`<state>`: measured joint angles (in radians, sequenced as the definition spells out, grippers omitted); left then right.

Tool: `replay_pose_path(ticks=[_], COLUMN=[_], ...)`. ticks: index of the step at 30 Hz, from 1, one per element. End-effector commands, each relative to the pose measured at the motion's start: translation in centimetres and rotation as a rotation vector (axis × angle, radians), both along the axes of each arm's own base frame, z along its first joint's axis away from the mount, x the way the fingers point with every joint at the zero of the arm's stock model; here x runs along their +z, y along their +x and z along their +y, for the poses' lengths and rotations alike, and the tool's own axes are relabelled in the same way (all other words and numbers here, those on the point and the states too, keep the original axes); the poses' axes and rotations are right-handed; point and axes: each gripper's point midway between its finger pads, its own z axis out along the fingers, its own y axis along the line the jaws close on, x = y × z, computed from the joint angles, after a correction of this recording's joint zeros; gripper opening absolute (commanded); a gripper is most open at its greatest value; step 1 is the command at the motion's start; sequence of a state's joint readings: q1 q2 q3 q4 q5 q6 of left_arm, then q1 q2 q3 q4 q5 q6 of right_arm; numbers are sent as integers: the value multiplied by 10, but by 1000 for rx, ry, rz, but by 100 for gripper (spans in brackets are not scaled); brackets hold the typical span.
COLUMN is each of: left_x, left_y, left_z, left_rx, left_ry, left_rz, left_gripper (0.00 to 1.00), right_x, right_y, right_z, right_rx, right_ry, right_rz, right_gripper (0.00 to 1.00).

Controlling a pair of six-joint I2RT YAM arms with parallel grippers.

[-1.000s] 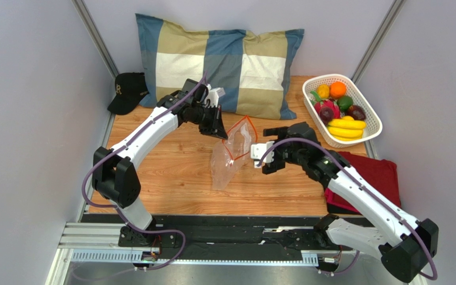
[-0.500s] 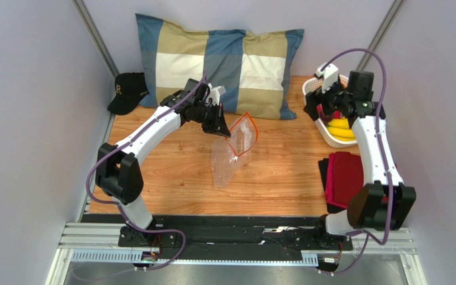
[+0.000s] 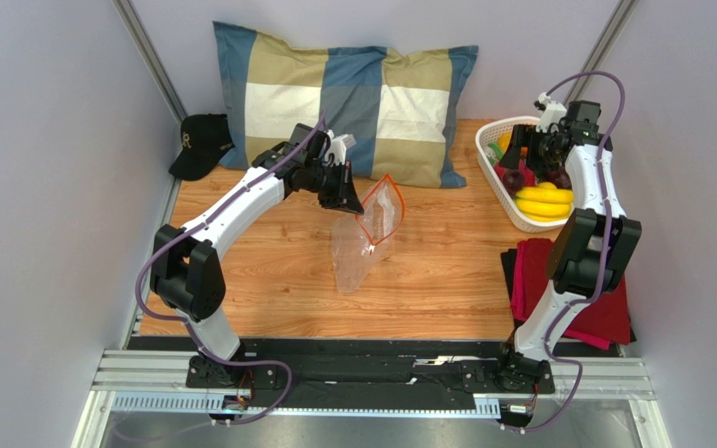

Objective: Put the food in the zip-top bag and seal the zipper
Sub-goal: Pick up the fake fruit from the bin.

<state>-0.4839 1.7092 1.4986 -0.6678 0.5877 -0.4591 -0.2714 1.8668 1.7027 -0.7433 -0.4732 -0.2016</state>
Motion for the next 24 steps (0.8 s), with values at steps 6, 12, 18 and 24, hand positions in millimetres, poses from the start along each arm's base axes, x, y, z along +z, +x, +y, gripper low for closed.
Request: replay_pose_path(ticks=[6, 12, 18, 24], left_x=[7, 7, 7, 11], left_y=[2, 2, 2, 0], left_z=[-5, -8, -8, -9], left_rx=[-18, -24, -23, -32], left_ry=[-36, -44, -48, -60], left_rz=[-21, -15, -8, -15], left_gripper=[0, 0, 0, 0], right_x=[-30, -44, -40, 25], right_y=[12, 12, 7, -2], right_z=[-22, -20, -14, 1], right_rx=[-159, -167, -154, -87], right_ry=[-28, -7, 43, 133], right_rz=[78, 113, 143, 1], right_gripper=[79, 76, 58, 38])
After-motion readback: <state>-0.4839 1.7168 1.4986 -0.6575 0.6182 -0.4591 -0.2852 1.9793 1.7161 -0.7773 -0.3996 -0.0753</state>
